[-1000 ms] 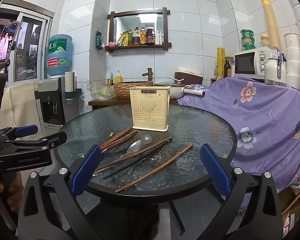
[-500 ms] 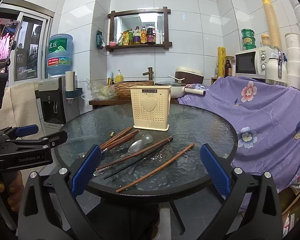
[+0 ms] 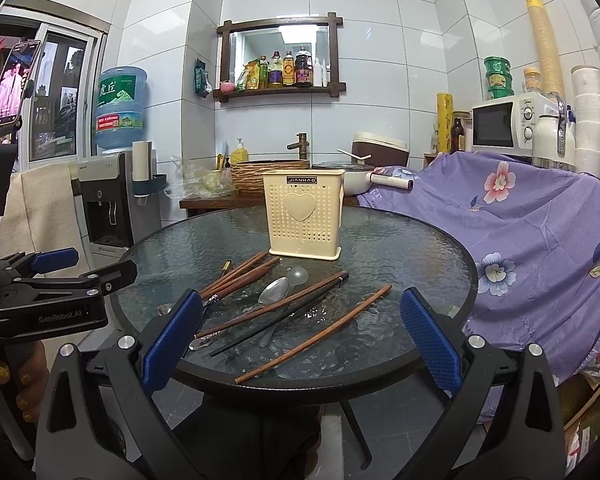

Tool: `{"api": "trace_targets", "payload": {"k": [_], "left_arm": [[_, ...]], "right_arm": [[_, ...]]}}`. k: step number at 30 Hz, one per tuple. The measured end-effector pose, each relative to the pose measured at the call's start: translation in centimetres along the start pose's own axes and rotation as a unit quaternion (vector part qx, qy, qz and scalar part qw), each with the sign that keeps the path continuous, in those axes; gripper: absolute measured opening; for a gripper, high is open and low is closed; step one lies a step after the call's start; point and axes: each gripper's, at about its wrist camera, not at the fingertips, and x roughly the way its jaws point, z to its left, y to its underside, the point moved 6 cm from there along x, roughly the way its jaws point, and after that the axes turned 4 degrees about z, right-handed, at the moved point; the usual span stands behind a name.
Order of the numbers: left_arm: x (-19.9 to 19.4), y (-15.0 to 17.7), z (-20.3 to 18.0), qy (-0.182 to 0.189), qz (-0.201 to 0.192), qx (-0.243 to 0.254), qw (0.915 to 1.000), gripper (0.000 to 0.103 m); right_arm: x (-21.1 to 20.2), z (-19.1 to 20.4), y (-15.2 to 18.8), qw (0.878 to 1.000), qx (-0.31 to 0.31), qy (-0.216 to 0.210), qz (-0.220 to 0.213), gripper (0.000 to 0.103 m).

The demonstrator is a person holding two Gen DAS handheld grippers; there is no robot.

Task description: Organize utensils

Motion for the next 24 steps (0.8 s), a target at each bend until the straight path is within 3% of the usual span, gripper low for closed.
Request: {"api": "trace_targets", "payload": {"k": [18, 24], "left_arm": [[0.0, 0.0, 0.0, -0.001, 0.000, 0.001, 1.0000, 0.097], [1.3, 0.7, 0.6, 0.004, 0.027, 0.002, 0.9996, 0.097]], "right_arm": [[0.3, 0.2, 0.1, 1.000, -0.003, -0.002, 0.006, 0.098], [2.0, -0.2, 0.8, 0.999, -0.013, 0.015, 0.035, 0.098]]}}
